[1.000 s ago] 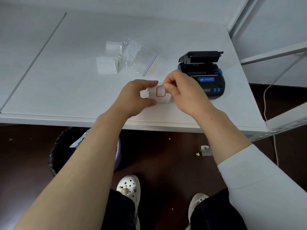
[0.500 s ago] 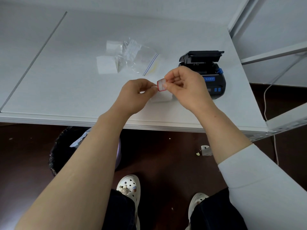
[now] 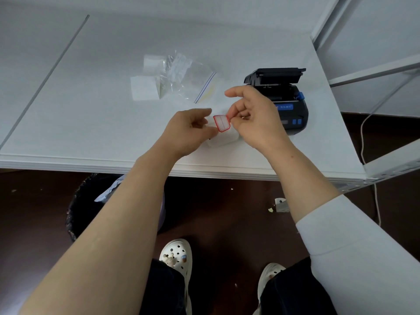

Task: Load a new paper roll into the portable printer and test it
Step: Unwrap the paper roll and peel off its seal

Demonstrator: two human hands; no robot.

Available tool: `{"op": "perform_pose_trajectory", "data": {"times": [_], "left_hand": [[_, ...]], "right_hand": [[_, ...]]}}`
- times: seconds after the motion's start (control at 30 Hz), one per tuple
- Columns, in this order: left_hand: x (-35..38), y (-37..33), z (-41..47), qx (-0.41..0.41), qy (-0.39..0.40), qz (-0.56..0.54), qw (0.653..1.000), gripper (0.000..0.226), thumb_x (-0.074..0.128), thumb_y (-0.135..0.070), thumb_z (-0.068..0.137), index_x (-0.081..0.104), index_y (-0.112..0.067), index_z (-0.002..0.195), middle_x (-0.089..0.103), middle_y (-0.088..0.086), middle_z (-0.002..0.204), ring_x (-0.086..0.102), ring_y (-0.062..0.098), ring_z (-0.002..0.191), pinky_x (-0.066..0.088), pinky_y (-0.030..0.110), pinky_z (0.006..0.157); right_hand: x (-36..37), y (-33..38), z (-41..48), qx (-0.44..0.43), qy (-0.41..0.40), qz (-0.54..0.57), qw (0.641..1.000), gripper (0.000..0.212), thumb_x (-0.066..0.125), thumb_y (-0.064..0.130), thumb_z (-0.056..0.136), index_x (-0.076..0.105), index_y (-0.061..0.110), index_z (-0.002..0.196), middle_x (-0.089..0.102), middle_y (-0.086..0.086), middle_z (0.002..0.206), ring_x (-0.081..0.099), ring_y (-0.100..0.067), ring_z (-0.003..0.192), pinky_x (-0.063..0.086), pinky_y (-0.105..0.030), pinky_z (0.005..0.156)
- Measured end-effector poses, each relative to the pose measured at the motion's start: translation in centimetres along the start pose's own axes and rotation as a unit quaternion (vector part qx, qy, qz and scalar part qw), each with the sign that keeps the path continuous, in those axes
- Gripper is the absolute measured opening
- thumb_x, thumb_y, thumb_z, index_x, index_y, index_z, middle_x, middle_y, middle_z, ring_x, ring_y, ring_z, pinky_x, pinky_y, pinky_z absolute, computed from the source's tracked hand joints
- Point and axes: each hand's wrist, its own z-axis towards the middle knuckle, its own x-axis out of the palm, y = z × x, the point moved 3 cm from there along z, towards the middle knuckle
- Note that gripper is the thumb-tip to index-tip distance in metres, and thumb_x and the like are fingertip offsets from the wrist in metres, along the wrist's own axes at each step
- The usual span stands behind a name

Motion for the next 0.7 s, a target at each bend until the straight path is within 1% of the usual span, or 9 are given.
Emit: {"op": "perform_pose_trajectory", "data": {"times": [0.07, 0.13, 0.23, 0.3, 0.37, 0.43, 0.47, 0.57, 0.7], "left_hand": [[0.10, -0.21, -0.16, 0.000, 0.017, -0.003, 1.000, 0.036, 0.068, -0.012, 0.079, 0.065, -0.016, 0.115, 0.061, 0.009, 0.094, 0.051, 0.016, 0.079, 0.043, 0.021, 0.070], [0.07, -0.38, -0.37, 0.001, 0.022, -0.012, 1.000, 0.031, 0.067, -0.010, 0.078, 0.068, -0.018, 0.108, 0.066, 0.020, 0.093, 0.052, 0.019, 0.078, 0.050, 0.037, 0.079], [0.03, -0.41, -0.52, -0.008, 0.021, -0.016, 1.000, 0.030, 0.068, -0.009, 0.078, 0.068, -0.016, 0.107, 0.067, 0.027, 0.101, 0.053, 0.020, 0.079, 0.051, 0.048, 0.090], [0.05, -0.38, -0.46, -0.012, 0.021, -0.019, 1.000, 0.033, 0.067, -0.008, 0.079, 0.067, -0.012, 0.111, 0.068, 0.023, 0.103, 0.055, 0.019, 0.078, 0.052, 0.044, 0.090], [0.11, -0.30, -0.31, -0.012, 0.027, -0.031, 0.999, 0.035, 0.064, -0.006, 0.081, 0.065, -0.008, 0.116, 0.067, 0.015, 0.095, 0.055, 0.015, 0.073, 0.055, 0.035, 0.085], [0.13, -0.22, -0.10, -0.009, 0.030, -0.040, 0.999, 0.036, 0.063, -0.005, 0.083, 0.063, -0.007, 0.118, 0.062, 0.006, 0.084, 0.053, 0.009, 0.067, 0.055, 0.026, 0.077], [0.14, -0.17, 0.02, -0.009, 0.028, -0.041, 0.999, 0.036, 0.062, -0.005, 0.083, 0.062, -0.007, 0.119, 0.062, 0.005, 0.085, 0.052, 0.008, 0.065, 0.054, 0.023, 0.074], [0.13, 0.08, 0.28, -0.015, 0.020, -0.042, 0.999, 0.038, 0.062, -0.007, 0.083, 0.061, -0.007, 0.121, 0.068, 0.013, 0.107, 0.056, 0.012, 0.072, 0.053, 0.026, 0.078], [0.17, 0.17, 0.36, -0.018, 0.018, -0.053, 0.998, 0.037, 0.062, -0.009, 0.083, 0.061, -0.008, 0.121, 0.069, 0.016, 0.112, 0.058, 0.014, 0.080, 0.052, 0.025, 0.078]], "right_hand": [[0.05, 0.32, -0.20, -0.004, 0.023, -0.018, 1.000, 0.041, 0.059, 0.001, 0.078, 0.059, 0.017, 0.115, 0.056, 0.006, 0.077, 0.051, -0.009, 0.070, 0.042, -0.012, 0.071], [0.29, 0.51, -0.34, -0.018, 0.045, -0.049, 0.998, 0.039, 0.063, 0.006, 0.077, 0.062, 0.019, 0.113, 0.052, 0.003, 0.084, 0.050, -0.009, 0.073, 0.041, -0.013, 0.072], [0.46, 0.50, -0.19, -0.021, 0.055, -0.086, 0.995, 0.022, 0.065, 0.012, 0.079, 0.071, 0.021, 0.097, 0.050, 0.004, 0.088, 0.050, -0.008, 0.072, 0.045, -0.021, 0.074], [0.47, 0.48, -0.03, -0.019, 0.056, -0.099, 0.993, 0.014, 0.065, 0.012, 0.079, 0.072, 0.021, 0.087, 0.054, 0.002, 0.092, 0.052, -0.010, 0.075, 0.044, -0.023, 0.073], [0.45, 0.45, 0.11, -0.023, 0.060, -0.104, 0.992, 0.013, 0.065, 0.012, 0.079, 0.072, 0.021, 0.085, 0.055, 0.004, 0.093, 0.053, -0.010, 0.076, 0.043, -0.022, 0.073], [0.42, 0.31, 0.23, -0.023, 0.062, -0.104, 0.992, 0.011, 0.067, 0.014, 0.079, 0.071, 0.022, 0.084, 0.053, 0.008, 0.088, 0.051, -0.006, 0.074, 0.041, -0.017, 0.070], [0.41, 0.23, 0.29, -0.023, 0.062, -0.107, 0.992, 0.010, 0.068, 0.015, 0.078, 0.071, 0.022, 0.084, 0.051, 0.011, 0.085, 0.050, -0.005, 0.073, 0.040, -0.014, 0.067], [0.45, 0.06, 0.34, -0.033, 0.059, -0.119, 0.991, 0.010, 0.071, 0.017, 0.077, 0.071, 0.022, 0.086, 0.052, 0.007, 0.088, 0.050, -0.007, 0.076, 0.037, -0.012, 0.065], [0.37, 0.01, 0.37, -0.042, 0.060, -0.119, 0.990, 0.010, 0.071, 0.016, 0.077, 0.071, 0.021, 0.086, 0.054, 0.005, 0.091, 0.052, -0.010, 0.080, 0.040, -0.017, 0.069]]}}
